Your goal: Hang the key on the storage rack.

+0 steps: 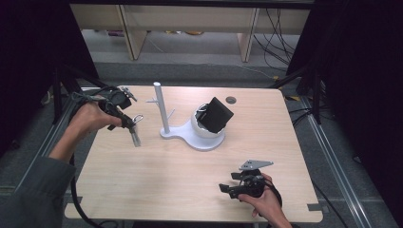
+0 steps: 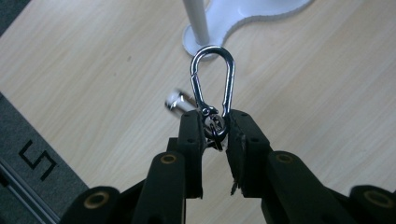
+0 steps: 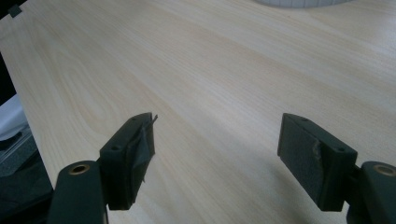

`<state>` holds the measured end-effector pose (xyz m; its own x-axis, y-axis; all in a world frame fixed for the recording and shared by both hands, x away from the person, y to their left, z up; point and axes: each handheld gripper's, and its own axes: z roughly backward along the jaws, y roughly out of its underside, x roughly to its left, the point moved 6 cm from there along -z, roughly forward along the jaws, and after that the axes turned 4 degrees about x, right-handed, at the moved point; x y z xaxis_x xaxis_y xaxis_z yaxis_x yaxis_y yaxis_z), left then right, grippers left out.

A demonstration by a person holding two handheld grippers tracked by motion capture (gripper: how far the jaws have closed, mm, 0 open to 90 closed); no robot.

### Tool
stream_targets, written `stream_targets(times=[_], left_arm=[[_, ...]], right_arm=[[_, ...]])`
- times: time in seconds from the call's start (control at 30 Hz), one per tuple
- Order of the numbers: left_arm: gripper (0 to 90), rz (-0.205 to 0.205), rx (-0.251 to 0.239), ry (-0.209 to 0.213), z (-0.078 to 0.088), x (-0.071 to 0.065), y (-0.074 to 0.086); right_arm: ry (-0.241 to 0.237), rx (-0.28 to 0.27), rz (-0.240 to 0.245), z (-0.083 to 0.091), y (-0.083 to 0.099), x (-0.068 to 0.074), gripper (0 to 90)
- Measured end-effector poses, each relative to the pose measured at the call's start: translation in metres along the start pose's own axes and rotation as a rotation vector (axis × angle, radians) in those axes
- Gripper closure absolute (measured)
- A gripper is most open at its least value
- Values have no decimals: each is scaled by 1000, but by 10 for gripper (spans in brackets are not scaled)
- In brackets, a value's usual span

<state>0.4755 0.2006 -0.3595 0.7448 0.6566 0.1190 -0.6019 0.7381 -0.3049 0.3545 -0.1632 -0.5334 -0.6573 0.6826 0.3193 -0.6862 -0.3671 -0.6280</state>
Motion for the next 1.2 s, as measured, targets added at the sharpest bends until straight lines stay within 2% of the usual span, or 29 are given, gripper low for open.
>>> stream_targets(times=[0.03, 0.1, 0.13, 0.17, 0.3, 0.33, 0.4, 0.43, 0.5, 0.53, 0.57, 0.6, 0.67, 0.7, 0.73, 0.8, 0.83, 0.9, 0.97, 1.0, 1.03, 1.07, 1.13, 1.2], left_arm=[[752, 6, -1, -7, 4, 5, -3], [752, 8, -1, -9, 6, 6, -4], [752, 20, -14, -17, 10, 9, -8], [752, 28, -14, -21, 12, 10, -9], [752, 35, -47, -9, 18, 13, -17], [752, 40, -47, -13, 18, 14, -19], [752, 39, -49, -14, 17, 13, -23], [752, 37, -48, -18, 16, 13, -25], [752, 33, -44, -17, 16, 14, -26], [752, 39, -54, -21, 15, 15, -31], [752, 32, -48, -18, 15, 14, -32], [752, 39, -46, -14, 14, 14, -34], [752, 33, -44, -22, 14, 17, -36], [753, 40, -46, -19, 12, 17, -38], [753, 52, -48, -23, 10, 19, -41], [753, 59, -60, -4, 7, 21, -44], [753, 58, -63, -3, 6, 22, -45], [753, 60, -60, -11, 4, 22, -46], [753, 52, -29, -2, -2, 19, -47], [753, 63, -32, -6, -4, 19, -49], [753, 67, -35, -5, -5, 19, -50], [753, 65, -33, -2, -6, 19, -50], [753, 68, -22, -2, -10, 18, -51], [753, 72, -17, 3, -13, 18, -52]], right_arm=[[20, -3, 23, 1, 0, -3, 284], [15, 3, 18, 1, 0, -2, 284], [-7, 3, 18, 0, 0, -1, 284], [-6, 5, 4, 0, 0, -1, 284], [17, 2, 16, 1, 0, -2, 284], [16, 7, 6, 1, 0, -1, 285], [4, 6, 28, -1, 0, -2, 285], [14, 4, 50, 0, -1, -3, 284], [5, 7, 50, -1, -1, -3, 285], [4, 6, 49, -1, -1, -3, 285], [-7, 4, 22, -1, 0, -1, 285], [6, 8, 31, 0, 0, -2, 285], [1, 1, 34, -1, -1, -2, 285], [5, 8, 52, -1, -1, -3, 285], [-14, 15, 20, -1, 0, 0, 285], [4, 18, 13, 0, 0, 0, 285], [11, 8, 45, -1, -1, -2, 285], [12, 15, 34, 0, 0, -2, 285], [-7, 9, 16, -1, 0, 0, 285], [-4, 3, 39, -1, -1, -2, 285], [-9, 7, 25, -1, 0, 0, 285], [4, 12, 43, 0, -1, -2, 285], [1, 16, 23, 0, 0, 0, 285], [8, 9, 51, 0, -1, -2, 286]])
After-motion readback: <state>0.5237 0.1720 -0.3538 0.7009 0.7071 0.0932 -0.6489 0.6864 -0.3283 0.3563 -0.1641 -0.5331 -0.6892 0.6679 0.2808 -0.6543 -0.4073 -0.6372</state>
